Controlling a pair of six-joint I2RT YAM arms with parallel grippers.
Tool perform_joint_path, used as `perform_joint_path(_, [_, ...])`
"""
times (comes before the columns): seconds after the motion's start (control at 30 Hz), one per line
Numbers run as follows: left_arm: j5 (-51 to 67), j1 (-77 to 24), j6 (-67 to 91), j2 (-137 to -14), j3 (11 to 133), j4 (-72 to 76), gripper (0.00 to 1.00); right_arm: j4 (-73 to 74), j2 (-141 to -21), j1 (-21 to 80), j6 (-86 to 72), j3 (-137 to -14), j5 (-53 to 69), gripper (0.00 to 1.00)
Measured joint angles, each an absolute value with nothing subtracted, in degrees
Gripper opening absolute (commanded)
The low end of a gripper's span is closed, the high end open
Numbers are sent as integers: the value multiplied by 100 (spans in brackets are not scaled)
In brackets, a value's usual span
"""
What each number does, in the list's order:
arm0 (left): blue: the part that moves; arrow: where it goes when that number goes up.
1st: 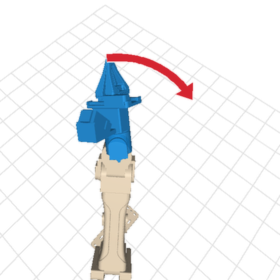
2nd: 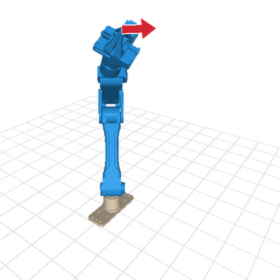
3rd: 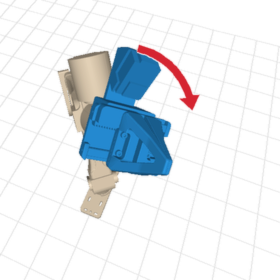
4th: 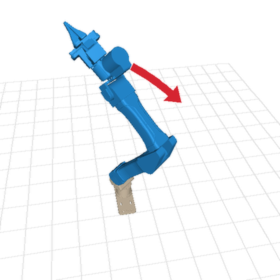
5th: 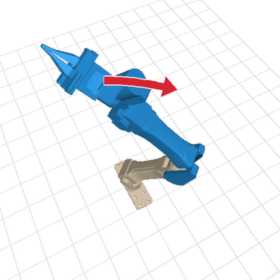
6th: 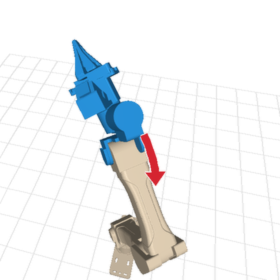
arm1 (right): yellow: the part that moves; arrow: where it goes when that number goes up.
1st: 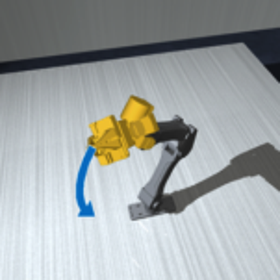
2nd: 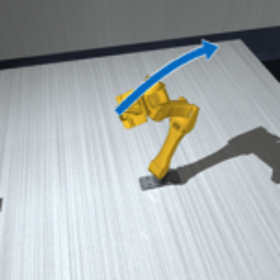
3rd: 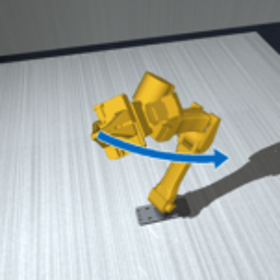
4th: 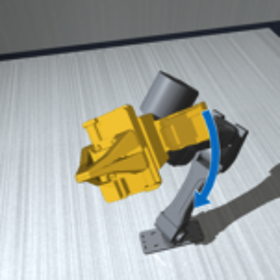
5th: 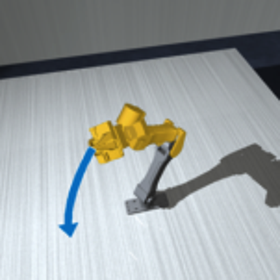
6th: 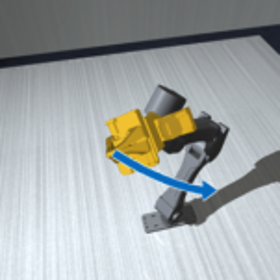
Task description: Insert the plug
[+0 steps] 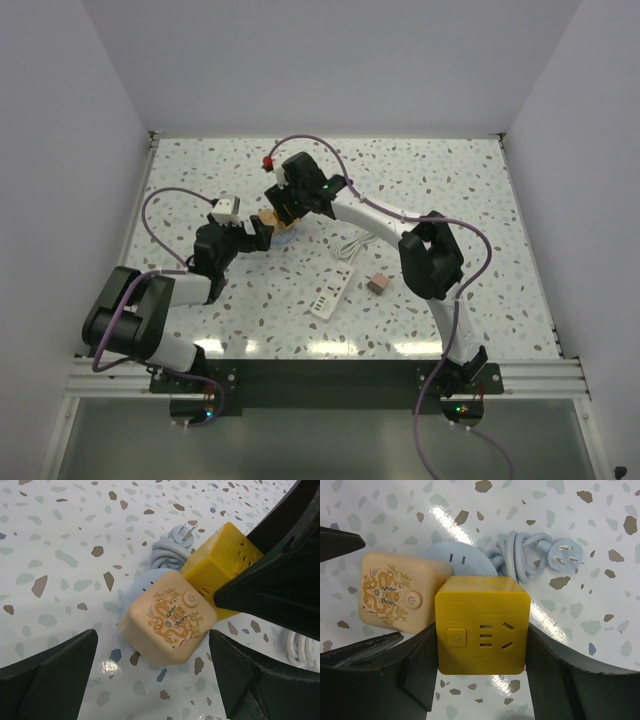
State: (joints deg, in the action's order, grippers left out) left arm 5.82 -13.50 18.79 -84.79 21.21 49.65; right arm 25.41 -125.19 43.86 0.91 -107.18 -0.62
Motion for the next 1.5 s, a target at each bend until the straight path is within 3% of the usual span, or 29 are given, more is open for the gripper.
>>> perform_joint_path(1.5, [585,-1350,1844,-8532,2143,4950,99,1957,-12289,4383,-432,-10206,-209,0])
